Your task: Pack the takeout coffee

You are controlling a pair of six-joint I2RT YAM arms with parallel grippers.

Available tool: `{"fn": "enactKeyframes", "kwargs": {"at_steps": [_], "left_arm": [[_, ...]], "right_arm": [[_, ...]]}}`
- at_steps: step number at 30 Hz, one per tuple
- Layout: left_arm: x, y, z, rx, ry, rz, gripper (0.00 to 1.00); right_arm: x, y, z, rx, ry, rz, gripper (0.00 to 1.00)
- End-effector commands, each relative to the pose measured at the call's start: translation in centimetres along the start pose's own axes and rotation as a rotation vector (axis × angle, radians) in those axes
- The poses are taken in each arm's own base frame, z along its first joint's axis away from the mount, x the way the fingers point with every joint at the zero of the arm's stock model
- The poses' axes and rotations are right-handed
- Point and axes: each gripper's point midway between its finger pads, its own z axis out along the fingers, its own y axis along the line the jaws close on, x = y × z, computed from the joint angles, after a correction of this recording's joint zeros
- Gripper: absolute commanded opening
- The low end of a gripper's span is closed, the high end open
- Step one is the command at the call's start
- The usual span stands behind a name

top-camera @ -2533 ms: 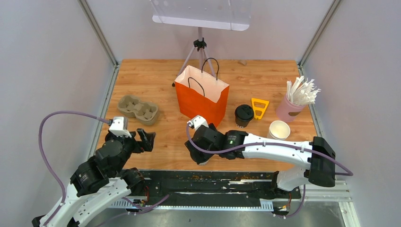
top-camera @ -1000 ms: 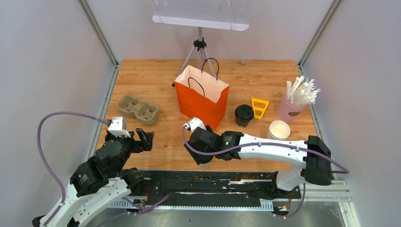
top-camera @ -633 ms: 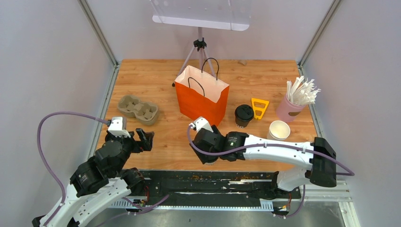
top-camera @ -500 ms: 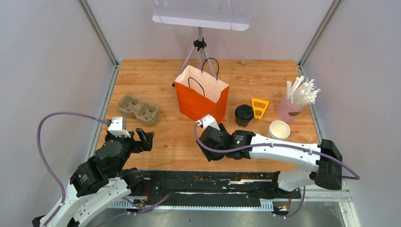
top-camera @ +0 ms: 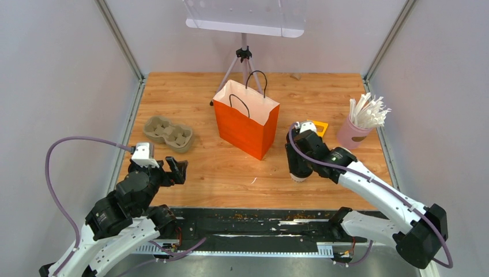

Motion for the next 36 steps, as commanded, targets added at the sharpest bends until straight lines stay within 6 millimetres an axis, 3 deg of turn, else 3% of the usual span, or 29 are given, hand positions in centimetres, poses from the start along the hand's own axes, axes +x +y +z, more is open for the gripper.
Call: {"fn": "enactKeyframes", "kwargs": {"at_steps": [1, 9, 13, 19, 23, 25, 29, 36], "left_arm": [[-0.1, 0.6, 0.2, -0.045, -0.004, -0.002, 1.0], [-1.0, 2.7, 0.7, -0.23, 0.007, 0.036, 1.0], [-1.8, 2.3, 1.3, -0.266, 0.018, 0.064, 1.0], [-5.2, 1.7, 2.7, -0.361, -0.017, 0.085, 0.98], [-5.4, 1.5, 6.0, -0.354, 0.077, 0.055, 0.96], [-5.3, 2.5, 7.8, -0.366, 0.127, 0.006, 0.96], [-5.7, 6.5, 10.2, -0.54, 0.164, -0.148, 1.0], [-4.7, 9.7, 14.7, -0.721, 0.181, -0.446, 1.0]], "right_arm": [[-0.9, -0.8, -0.4, -0.033, -0.03, 0.006, 0.71], [-2.3, -0.9, -1.6, -0.032, -0.039, 0.014, 0.96], [-2.9, -0.7, -2.6, -0.046, -0.039, 0.023, 1.0], [-5.8, -0.5, -6.5, -0.094, -0.106, 0.035, 1.0], [-7.7, -0.1, -9.1, -0.157, -0.186, 0.031, 1.0], [-8.5, 0.2, -10.6, -0.2, -0.236, 0.022, 1.0], [-9.2, 0.9, -12.6, -0.284, -0.326, 0.023, 0.98], [-9.0, 2.2, -13.7, -0.395, -0.393, 0.054, 0.92]]}}
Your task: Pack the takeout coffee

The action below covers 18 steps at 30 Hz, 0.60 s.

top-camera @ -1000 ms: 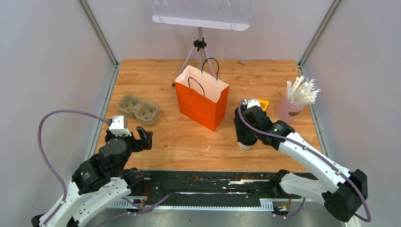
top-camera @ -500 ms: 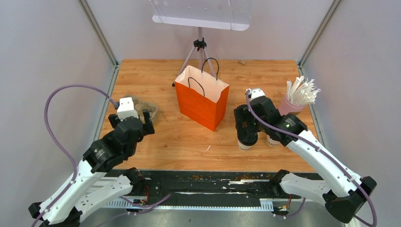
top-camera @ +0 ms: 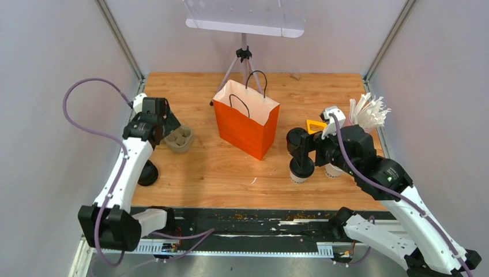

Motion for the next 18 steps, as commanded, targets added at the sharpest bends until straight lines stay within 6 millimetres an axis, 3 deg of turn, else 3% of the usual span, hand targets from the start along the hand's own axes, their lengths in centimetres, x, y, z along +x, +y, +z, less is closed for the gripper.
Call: {"fn": "enactKeyframes", "kwargs": {"at_steps": [1, 5, 11, 18], "left_arm": [[-2.1, -1.7, 1.7, -0.046, -0.006, -0.239, 1.0], [-2.0, -1.2, 3.8, -0.212, 0.031, -0.317, 0.91], [-2.3, -1.3, 6.3, -0.342, 0.057, -0.308, 0.69], [-1.2, -1.6, 9.2, -0.383, 0.081, -0.248, 0.64]], "right_arm": [[-0.7, 1.6, 0.0, -0.095, -0.059, 0.016, 0.92], [-0.4, 2.2, 0.2, -0.134, -0.061, 0.021, 0.91], [-0.3, 2.3, 0.8, -0.144, -0.065, 0.003, 0.91], [-0.2, 2.1, 1.5, -0.128, -0.052, -0.021, 0.91]]}}
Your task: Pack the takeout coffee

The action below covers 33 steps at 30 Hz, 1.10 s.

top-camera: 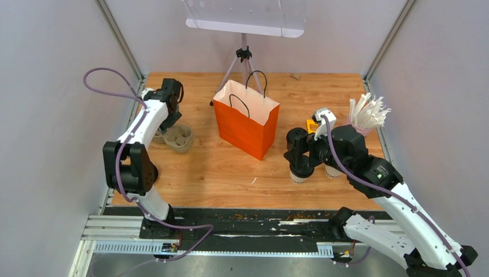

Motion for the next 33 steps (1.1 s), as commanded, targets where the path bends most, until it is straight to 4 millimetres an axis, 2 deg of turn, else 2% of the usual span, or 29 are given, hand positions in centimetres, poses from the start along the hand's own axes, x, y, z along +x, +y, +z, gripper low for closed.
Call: {"fn": "enactKeyframes", "kwargs": {"at_steps": [1, 9, 23, 29, 33], "left_arm": [[-1.4, -0.1, 0.5, -0.037, -0.058, -0.023, 0.64], [-0.6, -1.3, 2.3, -0.015, -0.05, -0.021, 0.63], [0.3, -0.2, 4.2, -0.103, -0.052, 0.004, 0.6], [0.7, -0.5, 4.6, -0.091, -0.043, 0.006, 0.55], [0.6, -0.3, 4.5, -0.098, -0.043, 0.009, 0.47]], "right_arm": [[-1.3, 0.3, 0.3, -0.017, -0.047, -0.027, 0.91], [-0.8, -0.1, 1.2, -0.003, -0.029, -0.036, 0.91], [-0.2, -0.4, 1.6, 0.01, -0.007, -0.055, 0.91], [-0.2, -0.4, 1.5, 0.009, -0.007, -0.057, 0.92], [-0.1, -0.5, 1.7, 0.011, -0.004, -0.054, 0.92]]}}
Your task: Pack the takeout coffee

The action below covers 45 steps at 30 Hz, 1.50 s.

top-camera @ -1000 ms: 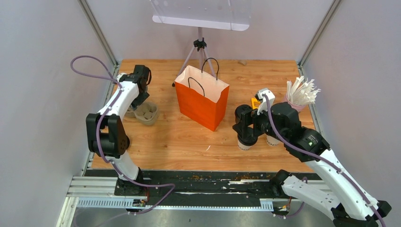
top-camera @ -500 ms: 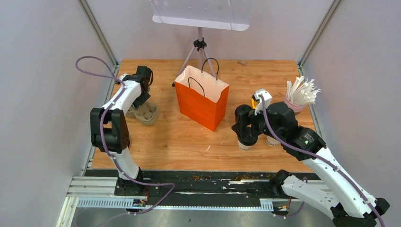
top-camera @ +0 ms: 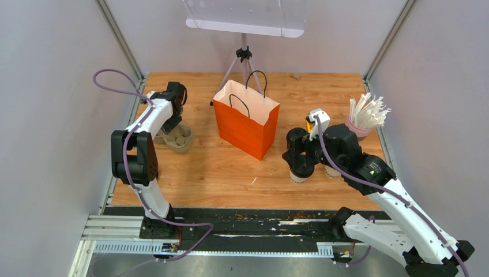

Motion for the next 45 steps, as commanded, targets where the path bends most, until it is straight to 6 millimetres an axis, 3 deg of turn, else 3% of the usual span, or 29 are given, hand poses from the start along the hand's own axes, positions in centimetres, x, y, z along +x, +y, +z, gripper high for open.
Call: {"fn": "enactKeyframes", "kwargs": {"at_steps": [1, 15, 22, 34, 40, 45], "left_arm": [[-0.9, 0.1, 0.1, -0.012, -0.037, -0.035, 0.47], [-0.5, 0.4, 0.5, -0.039, -0.026, -0.031, 0.48], [-0.4, 0.8, 0.4, -0.058, -0.023, -0.018, 0.34], [-3.7, 1.6, -4.3, 0.033, -0.076, -0.027, 0.3], [-4.0, 3.4, -5.6, 0.04, -0.096, -0.002, 0.3], [-4.8, 4.1, -8.1, 0.134, -0.114, 0.031, 0.3]], "right_arm": [[-1.1, 0.0, 0.1, -0.001, -0.045, -0.011, 0.92], [-0.9, 0.0, 0.1, 0.0, -0.042, -0.011, 0.92], [-0.8, -0.1, 0.3, 0.002, -0.038, -0.009, 0.92], [-1.1, 0.3, 1.3, -0.009, -0.06, 0.036, 0.92], [-3.3, -0.8, 3.2, 0.082, -0.125, 0.159, 0.95], [-7.0, -1.4, 3.8, 0.172, -0.218, 0.381, 0.95]]}}
